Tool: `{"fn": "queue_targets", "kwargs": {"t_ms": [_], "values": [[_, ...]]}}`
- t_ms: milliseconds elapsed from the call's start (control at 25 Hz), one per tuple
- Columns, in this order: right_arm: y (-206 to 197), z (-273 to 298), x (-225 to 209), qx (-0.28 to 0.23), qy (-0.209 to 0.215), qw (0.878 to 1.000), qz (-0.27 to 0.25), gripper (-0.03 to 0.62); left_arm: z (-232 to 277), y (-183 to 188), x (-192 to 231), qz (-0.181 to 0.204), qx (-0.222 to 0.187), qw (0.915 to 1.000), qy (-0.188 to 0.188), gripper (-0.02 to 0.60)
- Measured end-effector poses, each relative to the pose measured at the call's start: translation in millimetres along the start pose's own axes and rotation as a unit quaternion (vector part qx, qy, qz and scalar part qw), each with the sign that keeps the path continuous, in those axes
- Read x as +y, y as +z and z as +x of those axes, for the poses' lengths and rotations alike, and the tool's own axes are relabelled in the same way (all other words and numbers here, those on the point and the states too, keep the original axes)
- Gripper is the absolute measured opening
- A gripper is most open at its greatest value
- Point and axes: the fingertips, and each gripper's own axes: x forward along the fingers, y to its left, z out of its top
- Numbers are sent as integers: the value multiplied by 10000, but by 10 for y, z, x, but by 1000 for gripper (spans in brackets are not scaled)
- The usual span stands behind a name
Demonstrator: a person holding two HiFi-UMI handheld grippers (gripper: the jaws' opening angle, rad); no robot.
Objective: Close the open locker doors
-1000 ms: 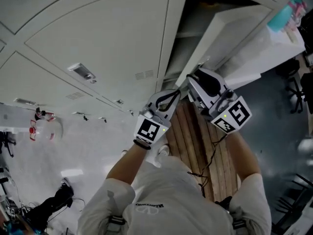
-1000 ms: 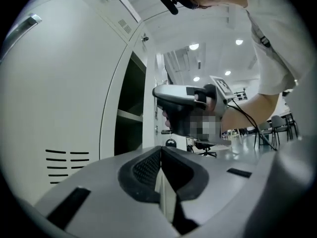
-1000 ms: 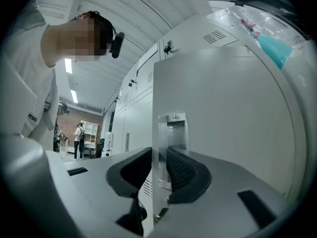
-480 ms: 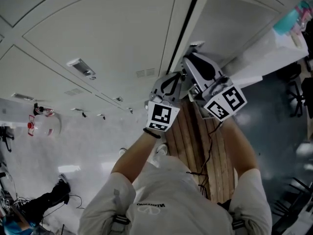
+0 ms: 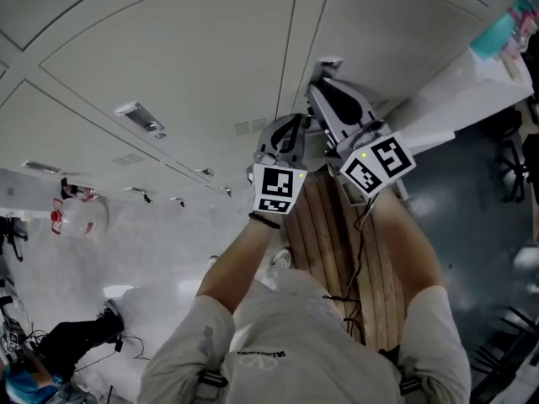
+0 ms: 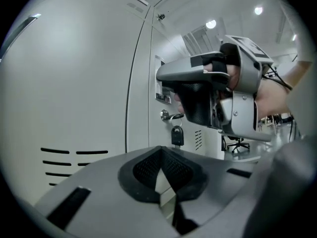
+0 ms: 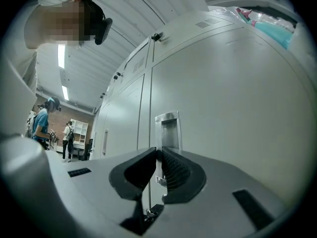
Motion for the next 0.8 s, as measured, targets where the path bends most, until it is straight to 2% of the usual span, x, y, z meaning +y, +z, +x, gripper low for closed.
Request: {"fn": "queue_targets", "kwargs": {"t_ms": [240,320,440,520,600,680,760,800], "values": [[-50,-49,-16,-35,-169,9998,30,40,13,-71,-18,18,64,10000,15,3],[-84,-178,-23,-79,-347,9993,109,9,20,-108,-25,29,108,9999,16,3],[-230,-632,71,-54,-624,9980,112,9,13,-147,-17,131,55,9999,12,3],[-476,-1082,214,126,-901,9959,1,9,-70,-203,-50,171,-82,9997,-132,3],[-834,-1604,362,451,-1269,9909,-46,9,-218,-292,-243,225,-232,9984,-466,3],[-1220,-2137,433,813,-1679,9824,20,9,-360,-471,-657,455,-291,9934,-1014,3],[-1577,-2644,420,1096,-2089,9717,150,9,-472,-854,-1193,784,29,9829,-1664,3],[-1738,-2872,400,1196,-2265,9664,195,9,-506,-1092,-1464,783,238,9778,-1929,4]]}}
